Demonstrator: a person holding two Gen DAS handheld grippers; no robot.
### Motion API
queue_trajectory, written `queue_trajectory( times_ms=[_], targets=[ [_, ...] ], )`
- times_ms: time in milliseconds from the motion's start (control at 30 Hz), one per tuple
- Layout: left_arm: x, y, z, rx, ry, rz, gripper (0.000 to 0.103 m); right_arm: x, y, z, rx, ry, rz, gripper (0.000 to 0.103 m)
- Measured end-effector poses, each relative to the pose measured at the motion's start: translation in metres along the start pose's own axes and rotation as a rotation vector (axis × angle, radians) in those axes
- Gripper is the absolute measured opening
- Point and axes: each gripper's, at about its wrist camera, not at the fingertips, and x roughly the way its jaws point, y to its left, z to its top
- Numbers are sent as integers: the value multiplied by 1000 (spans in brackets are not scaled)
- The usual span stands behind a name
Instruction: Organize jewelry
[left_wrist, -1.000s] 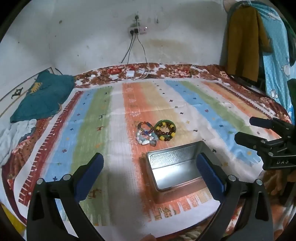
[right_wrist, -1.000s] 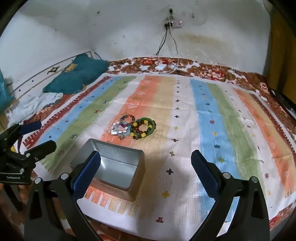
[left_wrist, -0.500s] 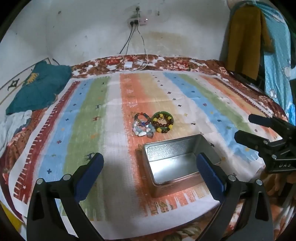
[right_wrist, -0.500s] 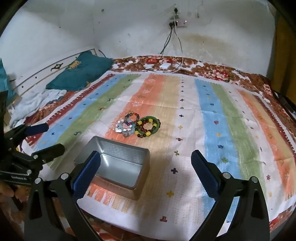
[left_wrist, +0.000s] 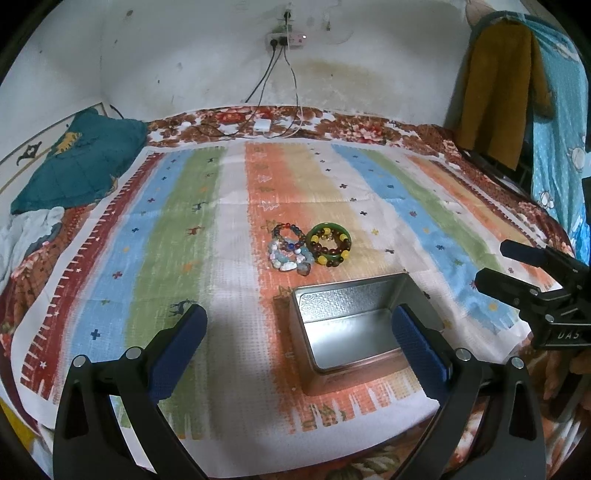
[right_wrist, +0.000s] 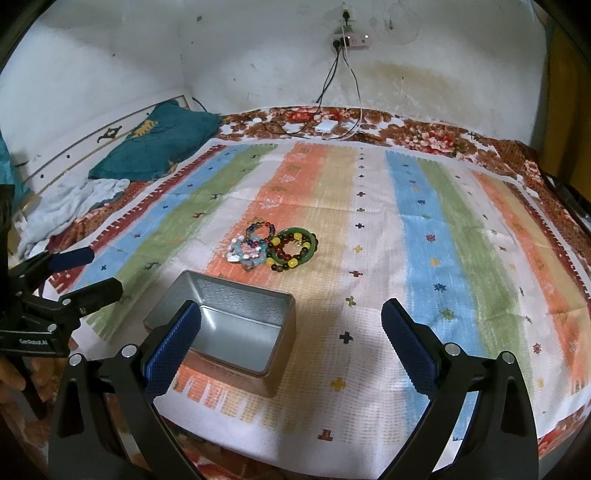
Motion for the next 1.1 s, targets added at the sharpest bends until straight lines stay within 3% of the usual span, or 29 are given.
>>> queue_trajectory(
  times_ms=[1100],
  targets=[
    [6,1,7,9,9,1,97,9,7,6,-22,21,17,99]
  ],
)
